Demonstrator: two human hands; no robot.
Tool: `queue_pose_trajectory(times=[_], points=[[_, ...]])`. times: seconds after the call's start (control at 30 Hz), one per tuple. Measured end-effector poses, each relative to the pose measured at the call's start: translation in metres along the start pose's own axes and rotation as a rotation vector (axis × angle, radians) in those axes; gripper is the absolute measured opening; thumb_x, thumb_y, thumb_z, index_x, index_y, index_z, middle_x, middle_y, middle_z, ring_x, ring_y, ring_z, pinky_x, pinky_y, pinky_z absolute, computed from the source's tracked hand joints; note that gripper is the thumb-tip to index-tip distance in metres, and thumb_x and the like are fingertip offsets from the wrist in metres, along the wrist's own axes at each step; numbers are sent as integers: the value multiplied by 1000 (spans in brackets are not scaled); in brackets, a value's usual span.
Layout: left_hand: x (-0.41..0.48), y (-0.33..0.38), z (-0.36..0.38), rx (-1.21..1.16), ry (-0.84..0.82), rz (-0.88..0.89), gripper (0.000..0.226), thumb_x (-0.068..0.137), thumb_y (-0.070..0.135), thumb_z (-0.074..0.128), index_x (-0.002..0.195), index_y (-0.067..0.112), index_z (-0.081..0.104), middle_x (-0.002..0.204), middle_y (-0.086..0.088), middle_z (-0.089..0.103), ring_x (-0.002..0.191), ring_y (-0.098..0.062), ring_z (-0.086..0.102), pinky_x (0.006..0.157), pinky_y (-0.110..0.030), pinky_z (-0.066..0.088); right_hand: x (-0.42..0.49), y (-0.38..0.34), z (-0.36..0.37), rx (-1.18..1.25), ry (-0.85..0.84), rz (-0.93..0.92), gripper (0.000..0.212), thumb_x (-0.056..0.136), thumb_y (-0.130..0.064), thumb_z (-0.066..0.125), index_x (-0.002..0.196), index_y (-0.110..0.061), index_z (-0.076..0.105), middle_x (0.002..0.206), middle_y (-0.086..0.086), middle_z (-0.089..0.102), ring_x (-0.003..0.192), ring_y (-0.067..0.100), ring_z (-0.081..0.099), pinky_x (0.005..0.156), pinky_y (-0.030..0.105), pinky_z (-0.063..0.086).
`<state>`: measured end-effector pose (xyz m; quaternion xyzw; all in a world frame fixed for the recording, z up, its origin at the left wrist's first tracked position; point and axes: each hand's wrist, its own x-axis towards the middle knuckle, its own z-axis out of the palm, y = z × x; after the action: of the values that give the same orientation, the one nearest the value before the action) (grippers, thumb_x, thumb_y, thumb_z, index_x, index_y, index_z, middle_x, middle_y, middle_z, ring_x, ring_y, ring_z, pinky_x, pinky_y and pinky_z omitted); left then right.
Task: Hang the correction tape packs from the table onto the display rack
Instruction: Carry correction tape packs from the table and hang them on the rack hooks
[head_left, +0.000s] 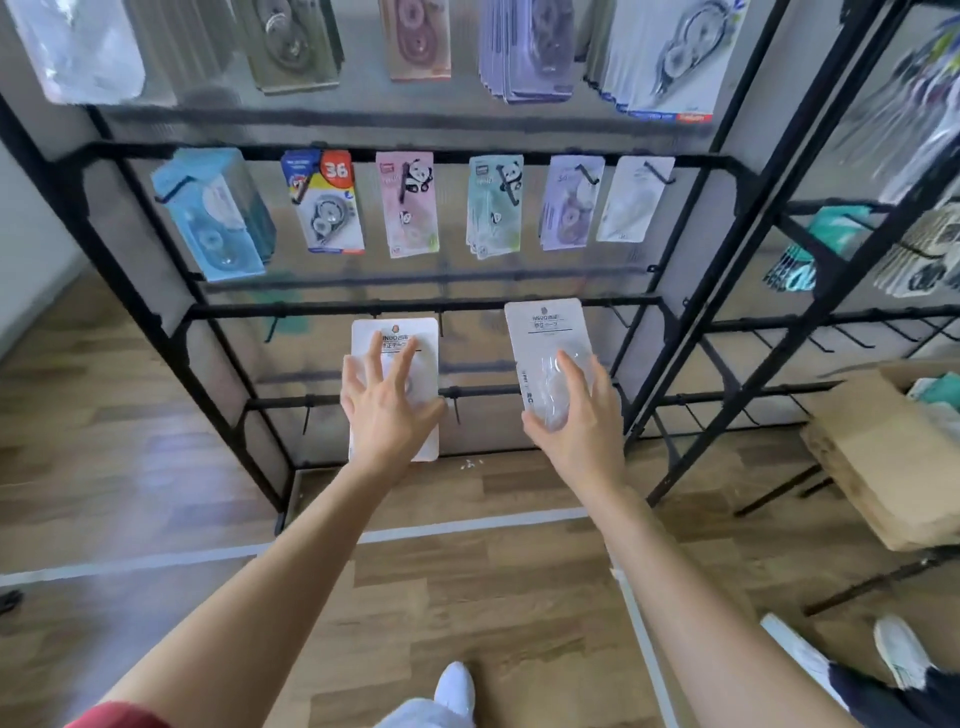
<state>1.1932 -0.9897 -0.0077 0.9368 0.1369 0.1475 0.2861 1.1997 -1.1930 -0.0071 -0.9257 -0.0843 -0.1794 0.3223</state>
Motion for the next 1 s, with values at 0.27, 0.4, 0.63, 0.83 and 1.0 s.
queue_pose_trajectory(times=[0.27,0.4,0.63,0.83,1.0], points=[[85,46,38,16,-1,45,76,76,26,71,144,33,37,157,0,14,141,-38,5,112,-48,13,94,38,4,32,116,43,72,78,-25,75,141,-13,41,149,23,29,136,38,31,102,53,39],[111,68,64,27,2,50,77,74,28,71,143,35,38,156,2,16,140,-37,7,113,-49,16,134,70,4,12,139,37,74,79,-27,74,142,-13,40,150,22,27,138,37,27,102,54,40],[142,118,112,16,-5,-32,77,77,28,69,144,38,33,157,7,10,143,-34,-1,114,-46,9,209,131,-11,12,232,43,69,76,-29,75,135,-9,48,143,26,37,129,42,39,96,54,45],[161,163,146,37,5,-52,78,78,30,69,145,40,29,158,7,7,143,-34,0,114,-47,10,253,176,-20,-15,233,-8,69,77,-28,74,137,-9,46,144,23,36,129,41,39,97,52,44],[165,179,163,61,18,-70,78,79,32,69,146,39,29,158,6,8,143,-35,0,115,-49,11,265,192,-19,-7,214,-41,72,76,-26,76,139,-10,45,146,26,32,133,44,34,98,58,41]])
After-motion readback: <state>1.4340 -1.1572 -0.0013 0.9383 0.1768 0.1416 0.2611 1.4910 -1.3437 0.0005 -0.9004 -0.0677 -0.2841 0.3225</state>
